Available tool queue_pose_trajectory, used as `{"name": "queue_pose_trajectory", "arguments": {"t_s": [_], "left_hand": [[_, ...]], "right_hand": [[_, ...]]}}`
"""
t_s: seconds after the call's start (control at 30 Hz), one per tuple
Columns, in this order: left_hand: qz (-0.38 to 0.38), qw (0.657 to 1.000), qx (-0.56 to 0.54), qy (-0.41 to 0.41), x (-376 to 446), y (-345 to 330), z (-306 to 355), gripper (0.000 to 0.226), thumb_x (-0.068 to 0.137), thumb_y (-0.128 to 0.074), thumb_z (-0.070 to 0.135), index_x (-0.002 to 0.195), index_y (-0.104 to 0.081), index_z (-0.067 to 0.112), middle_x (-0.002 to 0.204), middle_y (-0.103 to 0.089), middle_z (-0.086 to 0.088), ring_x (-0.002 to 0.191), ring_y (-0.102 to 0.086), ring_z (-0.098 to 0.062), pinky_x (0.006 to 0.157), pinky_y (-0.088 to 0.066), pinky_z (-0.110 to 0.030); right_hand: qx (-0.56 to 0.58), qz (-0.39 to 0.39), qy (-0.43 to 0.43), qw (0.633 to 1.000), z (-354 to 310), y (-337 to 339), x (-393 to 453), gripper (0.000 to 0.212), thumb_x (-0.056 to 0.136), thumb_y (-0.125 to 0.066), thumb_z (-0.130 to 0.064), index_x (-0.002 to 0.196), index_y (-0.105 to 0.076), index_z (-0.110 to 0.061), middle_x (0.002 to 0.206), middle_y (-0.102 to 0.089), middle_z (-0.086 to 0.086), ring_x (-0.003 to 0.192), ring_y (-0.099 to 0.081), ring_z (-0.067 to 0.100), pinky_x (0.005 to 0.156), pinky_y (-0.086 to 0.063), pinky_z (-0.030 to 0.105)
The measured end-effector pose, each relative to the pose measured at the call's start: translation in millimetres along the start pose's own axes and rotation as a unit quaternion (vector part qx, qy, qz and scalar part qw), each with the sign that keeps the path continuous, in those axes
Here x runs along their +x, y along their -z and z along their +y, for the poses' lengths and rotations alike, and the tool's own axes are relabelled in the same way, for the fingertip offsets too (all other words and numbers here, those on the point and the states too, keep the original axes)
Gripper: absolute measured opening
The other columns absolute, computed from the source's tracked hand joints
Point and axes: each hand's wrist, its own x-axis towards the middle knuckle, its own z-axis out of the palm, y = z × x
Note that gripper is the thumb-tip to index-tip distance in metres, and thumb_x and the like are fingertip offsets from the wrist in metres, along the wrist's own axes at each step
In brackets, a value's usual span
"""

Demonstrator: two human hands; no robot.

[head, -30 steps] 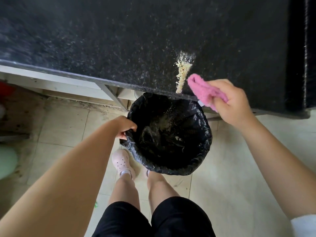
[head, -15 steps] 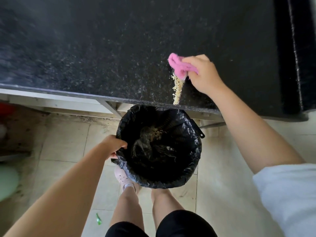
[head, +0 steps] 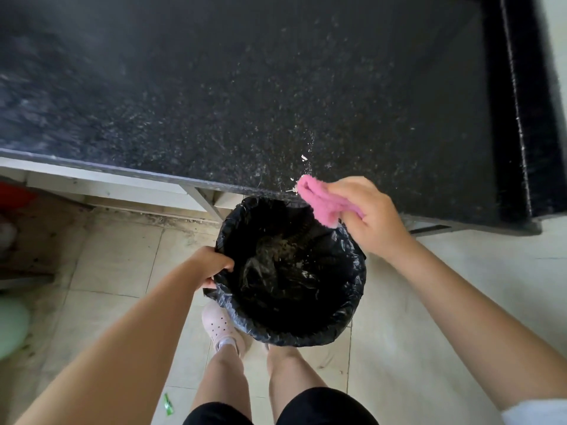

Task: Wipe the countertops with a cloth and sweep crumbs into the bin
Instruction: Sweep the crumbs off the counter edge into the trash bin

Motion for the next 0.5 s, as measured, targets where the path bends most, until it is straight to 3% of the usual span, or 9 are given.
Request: {"name": "queue_pose_trajectory", "arguments": {"t_s": [0.13,0.27,0.33,0.43,0.5], "left_hand": [[0.013,1.0,-0.009,0.009,4.4,2.8,-3.1,0.009,0.076,-0.056,-0.007,0.079,-0.048,-0.002,0.083,-0.05,-0.019,0.076,-0.053,-0.033,0.066,-0.048,-0.037],[0.022,1.0,-0.015,0.015,5.9,4.1,-8.3,0.009,0.075,-0.056,-0.008,0.075,-0.05,-0.002,0.075,-0.049,-0.017,0.074,-0.052,-0.032,0.061,-0.046,-0.035],[0.019,1.0,-0.013,0.018,6.0,5.5,-12.1,0.009,0.075,-0.056,-0.008,0.074,-0.05,-0.001,0.075,-0.049,-0.016,0.073,-0.051,-0.031,0.057,-0.045,-0.033],[0.021,1.0,-0.012,0.019,6.2,9.1,-17.9,0.012,0.075,-0.056,-0.007,0.086,-0.052,-0.006,0.083,-0.052,-0.02,0.076,-0.053,-0.033,0.063,-0.047,-0.036],[0.018,1.0,-0.008,0.019,4.4,10.8,-19.2,0.012,0.075,-0.056,-0.007,0.086,-0.052,-0.006,0.08,-0.051,-0.019,0.072,-0.053,-0.032,0.059,-0.047,-0.034]], "right_hand": [[-0.044,0.058,-0.091,0.993,14.0,19.3,73.7,0.039,0.08,-0.042,0.009,0.112,-0.06,-0.001,0.106,-0.063,0.014,0.106,-0.051,0.029,0.087,-0.041,0.031],[-0.086,0.037,-0.152,0.984,38.1,8.5,118.0,0.041,0.084,-0.038,0.006,0.119,-0.056,-0.007,0.116,-0.055,0.018,0.112,-0.047,0.028,0.085,-0.033,0.02],[-0.099,0.011,-0.167,0.981,39.8,-6.8,113.2,0.042,0.086,-0.037,0.004,0.12,-0.055,-0.011,0.122,-0.049,0.018,0.116,-0.043,0.026,0.092,-0.032,0.022],[-0.045,-0.032,-0.093,0.994,11.6,-25.4,81.0,0.036,0.084,-0.039,0.007,0.101,-0.066,-0.011,0.109,-0.059,0.013,0.1,-0.05,0.011,0.098,-0.037,0.021],[0.013,-0.074,-0.003,0.997,-12.1,-36.8,45.1,0.029,0.081,-0.04,0.008,0.083,-0.067,-0.004,0.089,-0.066,0.013,0.085,-0.056,0.007,0.082,-0.047,0.019]]}}
